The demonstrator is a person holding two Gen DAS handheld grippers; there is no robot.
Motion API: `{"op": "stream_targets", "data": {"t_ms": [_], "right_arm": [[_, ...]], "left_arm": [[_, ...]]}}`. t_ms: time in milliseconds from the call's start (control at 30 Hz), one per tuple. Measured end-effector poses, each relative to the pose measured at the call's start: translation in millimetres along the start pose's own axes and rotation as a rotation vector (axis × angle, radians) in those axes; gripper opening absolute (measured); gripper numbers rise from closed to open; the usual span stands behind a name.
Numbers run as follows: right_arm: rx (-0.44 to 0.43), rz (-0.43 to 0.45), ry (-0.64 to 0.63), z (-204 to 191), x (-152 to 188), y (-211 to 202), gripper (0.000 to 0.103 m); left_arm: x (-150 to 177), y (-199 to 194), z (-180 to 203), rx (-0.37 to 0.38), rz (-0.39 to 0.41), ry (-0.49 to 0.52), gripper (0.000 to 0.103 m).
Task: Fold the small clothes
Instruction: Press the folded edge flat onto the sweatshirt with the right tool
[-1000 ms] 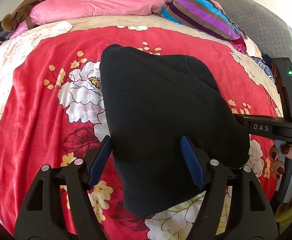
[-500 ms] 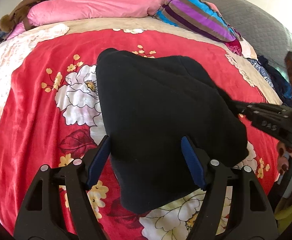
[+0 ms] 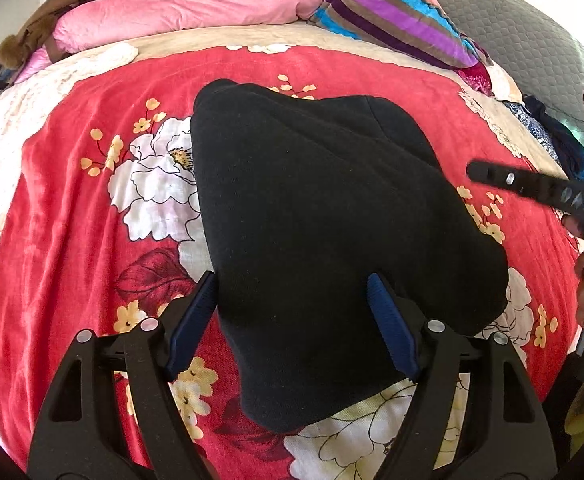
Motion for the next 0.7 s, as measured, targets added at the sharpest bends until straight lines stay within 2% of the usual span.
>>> {"op": "stream_targets", "data": {"t_ms": [33, 167, 267, 300, 333, 500, 600, 700], "right_arm": [[-0.027, 0.0, 0.014, -3, 0, 1, 0.032], [-0.11, -0.049, 0.039, -17, 8, 13, 0.048], [-0.147, -0.082, 0.063, -28, 15, 22, 0.052], [-0.157, -0.1, 0.068, -30, 19, 26, 0.048], [-0.178, -0.12, 0.061, -34, 23, 29, 0.015], [-0.143, -0.063, -0.02, -40, 13, 7, 0.013], [-0.031, -0.103, -0.062, -28, 22, 22, 0.013], [-0.012, -0.146, -0.049, -21, 31, 36, 0.016]], "left_arm": [[0, 0, 0, 0.001, 0.0, -0.002, 0.069], [0, 0, 1, -0.003, 0.001, 0.002, 0.069], [0, 1, 1, -0.005, 0.0, 0.003, 0.069], [0, 1, 1, -0.005, 0.0, 0.002, 0.07], [0, 1, 1, -0.005, 0.0, 0.003, 0.07], [-2, -4, 3, 0.018, 0.001, -0.006, 0.073], [-1, -1, 6, 0.024, -0.007, 0.002, 0.075], [6, 9, 8, 0.022, -0.038, 0.006, 0.075]]}}
Point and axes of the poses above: each gripper's, at about its wrist camera, not at the fingertips, and y roughly the way its jaws point, z to its right, x to its underside, the point moved 9 cm from there along y, roughly the way its jaws point, and after that the axes turned 3 degrees about y, right-handed, at the moved point
